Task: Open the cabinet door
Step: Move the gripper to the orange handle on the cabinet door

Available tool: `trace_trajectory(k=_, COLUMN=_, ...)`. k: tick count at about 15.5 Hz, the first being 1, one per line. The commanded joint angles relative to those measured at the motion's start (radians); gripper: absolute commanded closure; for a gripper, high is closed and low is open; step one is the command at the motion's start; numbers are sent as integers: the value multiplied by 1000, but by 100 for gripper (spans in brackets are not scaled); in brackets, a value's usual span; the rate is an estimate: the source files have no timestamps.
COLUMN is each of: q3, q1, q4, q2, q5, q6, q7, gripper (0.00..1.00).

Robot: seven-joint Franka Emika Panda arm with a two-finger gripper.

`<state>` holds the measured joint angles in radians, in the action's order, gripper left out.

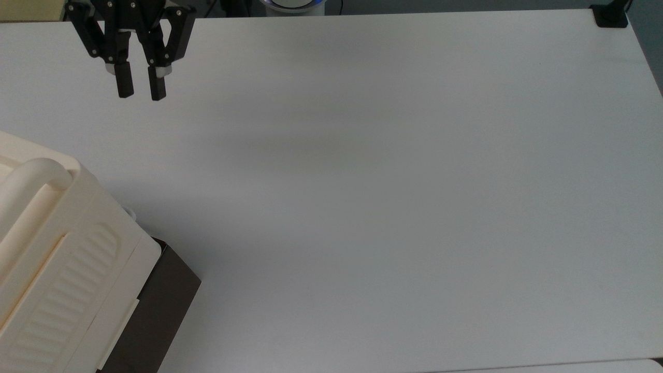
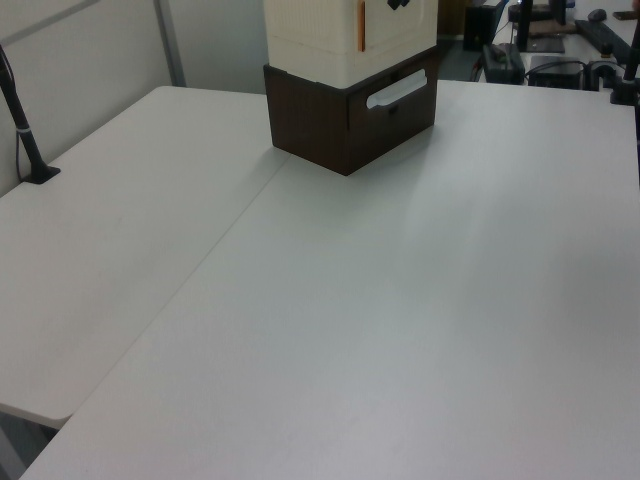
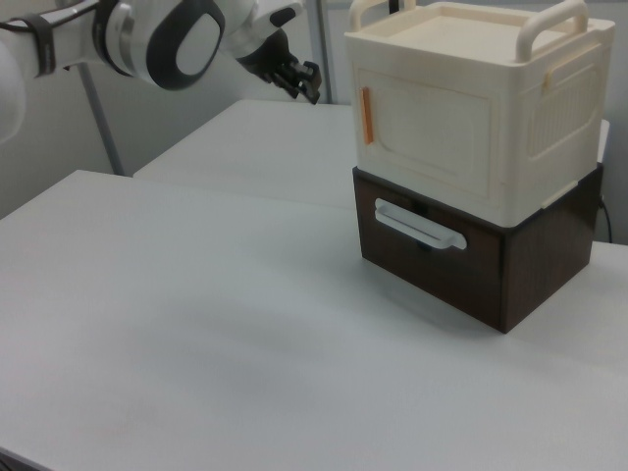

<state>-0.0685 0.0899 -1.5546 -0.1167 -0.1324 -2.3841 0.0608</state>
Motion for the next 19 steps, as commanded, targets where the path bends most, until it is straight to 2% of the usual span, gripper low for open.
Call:
trace_trajectory(k=1, q3=-5, q1=-7, q4=5, q2=-56, q5=-4, q6=-148, q7=-24, gripper=58)
trace_trajectory(k=9, q3=-11, q1=-7, q4=7, q2=-139, q5=0, q6=-366, q7=-61, gripper=55)
trace_trajectory(k=14, q3=-25, q1=-7, q4=7, q2=-155, q5=42, q6=-389, q7=-59, gripper=55)
trace_trajectory(k=19, q3=-33, q1=-6, q4=7, q2=-170, q5=45, q6=-432, q7=-61, gripper=56)
